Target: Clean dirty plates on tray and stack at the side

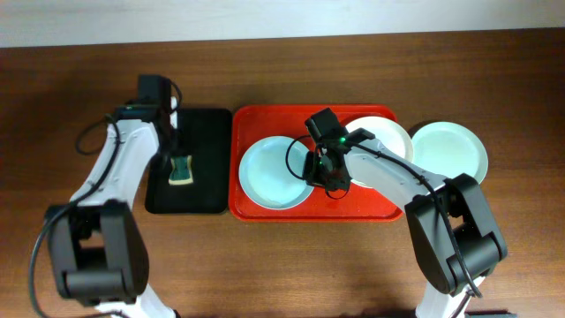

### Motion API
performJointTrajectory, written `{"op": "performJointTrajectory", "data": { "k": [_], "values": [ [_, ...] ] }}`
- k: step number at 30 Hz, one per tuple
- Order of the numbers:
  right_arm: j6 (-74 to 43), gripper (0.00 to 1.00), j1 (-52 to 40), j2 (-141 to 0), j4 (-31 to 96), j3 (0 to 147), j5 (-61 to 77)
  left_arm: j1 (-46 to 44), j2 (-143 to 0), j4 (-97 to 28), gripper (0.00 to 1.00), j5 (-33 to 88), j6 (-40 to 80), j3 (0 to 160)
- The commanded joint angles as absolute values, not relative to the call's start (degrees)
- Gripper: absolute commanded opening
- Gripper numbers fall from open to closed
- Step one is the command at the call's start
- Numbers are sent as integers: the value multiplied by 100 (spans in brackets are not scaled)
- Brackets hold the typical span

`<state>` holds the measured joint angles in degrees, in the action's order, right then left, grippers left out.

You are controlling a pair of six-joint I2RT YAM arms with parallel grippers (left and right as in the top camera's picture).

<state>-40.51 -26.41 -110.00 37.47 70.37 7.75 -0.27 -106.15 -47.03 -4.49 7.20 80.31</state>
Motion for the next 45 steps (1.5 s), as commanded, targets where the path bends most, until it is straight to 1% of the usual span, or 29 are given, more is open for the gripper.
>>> {"op": "performJointTrajectory", "data": {
  "k": [1,2,3,4,7,11,16,20,22,30,34,40,45],
  "values": [
    [-4073,24,-2705,-11113,3767,7126,681,145,-9933,-4698,87,-438,729,8414],
    [-4073,24,-2705,-11113,3765,7126,681,215,-9867,-4665,88,-504,751,8429],
    [-4073,22,-2705,-11113,3765,7126,679,329,-9797,-4595,95,-663,784,8429],
    [-4073,20,-2705,-11113,3765,7126,674,410,-9771,-4569,100,-801,784,8429],
    [-4075,17,-2705,-11113,3765,7126,395,701,-9769,-4576,99,-1033,784,8427],
    [-4075,17,-2705,-11113,3699,7126,377,884,-9769,-4574,99,-1035,784,8427],
    [-4075,17,-2705,-11170,3489,7124,377,891,-9769,-4574,99,-1033,784,8427],
    [-4075,11,-2705,-11365,3446,7124,375,891,-9769,-4574,100,-1035,784,8427],
    [-4075,4,-2705,-11424,3452,7124,377,891,-9769,-4574,99,-1035,784,8427],
    [-4025,4,-2567,-11356,3575,7190,423,891,-9769,-4574,99,-1033,784,8427],
    [-3354,4,-2244,-11137,3903,7513,1238,891,-9769,-4574,99,-1033,784,8427],
    [-3323,4,-2014,-10899,4108,7588,1927,891,-9769,-4574,99,-1035,784,8427],
    [-3124,4,-2056,-10840,4189,7644,2099,891,-9769,-4574,99,-1033,784,8427]
  ]
}}
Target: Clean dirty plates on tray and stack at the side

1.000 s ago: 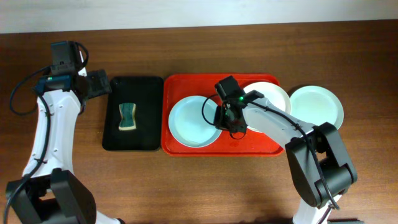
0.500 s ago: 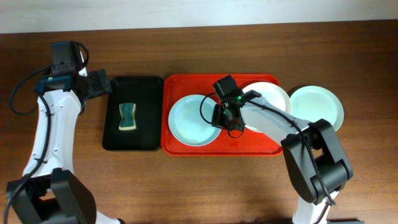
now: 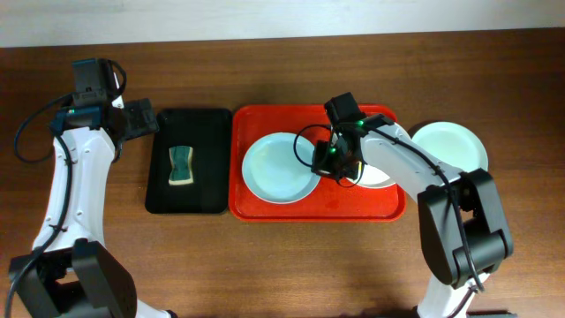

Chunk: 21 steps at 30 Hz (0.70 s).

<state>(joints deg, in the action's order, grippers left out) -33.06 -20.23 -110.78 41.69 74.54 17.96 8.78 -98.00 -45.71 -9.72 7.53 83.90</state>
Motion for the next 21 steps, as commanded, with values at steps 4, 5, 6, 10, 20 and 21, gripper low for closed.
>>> {"op": "performJointTrajectory", "data": {
  "k": [4,5,6,10,20,21],
  "values": [
    [-3129,4,-2062,-10757,4525,7931,2154,891,-9769,-4574,100,-1033,784,8427],
    [-3129,4,-2071,-10722,4584,7994,2200,891,-9769,-4574,99,-1035,784,8427],
    [-3129,4,-2086,-10691,4630,8053,2244,891,-9769,-4574,100,-1033,784,8427],
    [-3135,4,-2263,-10667,4670,8309,2226,891,-9769,-4574,99,-1035,784,8427],
    [-3607,4,-3153,-10676,3564,8506,1098,891,-9769,-4574,99,-1033,784,8427],
    [-3612,4,-3260,-10676,3395,8506,1048,891,-9769,-4574,99,-1033,784,8427]
  ]
}}
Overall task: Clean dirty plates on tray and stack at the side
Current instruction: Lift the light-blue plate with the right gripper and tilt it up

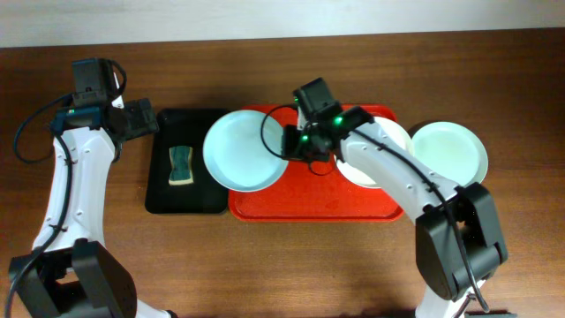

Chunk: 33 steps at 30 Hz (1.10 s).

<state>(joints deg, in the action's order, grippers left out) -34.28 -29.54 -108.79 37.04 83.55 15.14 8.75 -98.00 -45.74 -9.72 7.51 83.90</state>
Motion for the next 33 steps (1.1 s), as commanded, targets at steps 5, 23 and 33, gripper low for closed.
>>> {"op": "performJointTrajectory", "data": {
  "k": [5,23,33],
  "values": [
    [-3848,4,-3754,-10757,3048,8506,27,891,-9769,-4574,99,-1035,784,8427],
    [-3723,4,-4252,-10947,1859,8503,-1916,891,-9769,-4574,99,-1033,784,8427],
    [-1997,4,-4521,-10947,558,8503,-2934,891,-9769,-4574,99,-1033,784,8427]
  ]
}}
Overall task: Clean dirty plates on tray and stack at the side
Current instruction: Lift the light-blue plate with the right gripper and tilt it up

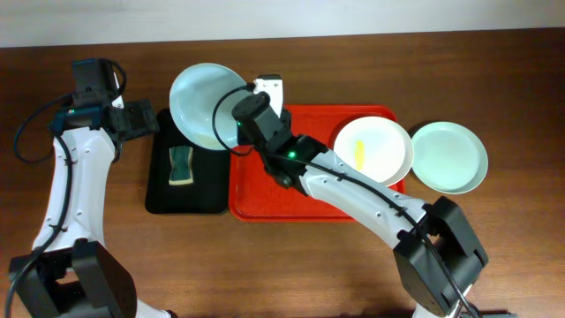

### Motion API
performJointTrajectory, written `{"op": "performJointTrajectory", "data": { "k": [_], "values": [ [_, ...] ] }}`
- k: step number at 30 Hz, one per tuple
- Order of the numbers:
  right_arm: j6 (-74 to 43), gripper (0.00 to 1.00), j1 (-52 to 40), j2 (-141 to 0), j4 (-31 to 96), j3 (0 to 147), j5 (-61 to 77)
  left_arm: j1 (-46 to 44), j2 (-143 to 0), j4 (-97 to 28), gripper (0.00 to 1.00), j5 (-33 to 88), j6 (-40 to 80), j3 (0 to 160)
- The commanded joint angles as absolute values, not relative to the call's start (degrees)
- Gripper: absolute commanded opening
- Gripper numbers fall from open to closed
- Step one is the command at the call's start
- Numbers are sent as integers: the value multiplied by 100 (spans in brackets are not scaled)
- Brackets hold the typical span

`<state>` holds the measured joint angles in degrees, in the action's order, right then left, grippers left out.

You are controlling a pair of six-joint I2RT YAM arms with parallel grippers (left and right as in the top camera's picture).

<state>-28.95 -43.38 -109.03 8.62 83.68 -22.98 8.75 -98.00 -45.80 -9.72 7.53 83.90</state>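
My right gripper (231, 132) is shut on the rim of a pale green plate (201, 104). It holds the plate raised and tilted over the far right corner of the black mat (207, 194). A green sponge (181, 165) lies on that mat. My left gripper (146, 119) hovers at the mat's far left corner, open and holding nothing. On the right of the red tray (300, 190) sits a white plate (372, 150) with a yellow smear. A clean pale green plate (450, 157) rests on the table right of the tray.
The right arm stretches diagonally across the red tray from the near right. The left arm runs along the table's left side. Bare wooden table lies in front of the tray and the mat.
My right gripper has carried the pale green plate further left and away from me, from the tray's left edge to over the mat's far right corner. The left arm has stayed put.
At first my left gripper was down at the sponge on the mat and my right gripper was at the pale green plate on the tray. Then the left arm had drawn back to the far left. The plate was then off the tray's left edge, now over the mat.
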Motion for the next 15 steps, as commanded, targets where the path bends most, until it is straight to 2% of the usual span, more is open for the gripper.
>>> {"op": "performJointTrajectory", "data": {
  "k": [1,15],
  "values": [
    [-1776,4,-4556,-10945,432,8503,-2965,891,-9769,-4574,99,-1033,784,8427],
    [2025,4,-5076,-10947,-1549,8506,-4066,891,-9769,-4574,99,-1033,784,8427]
  ]
}}
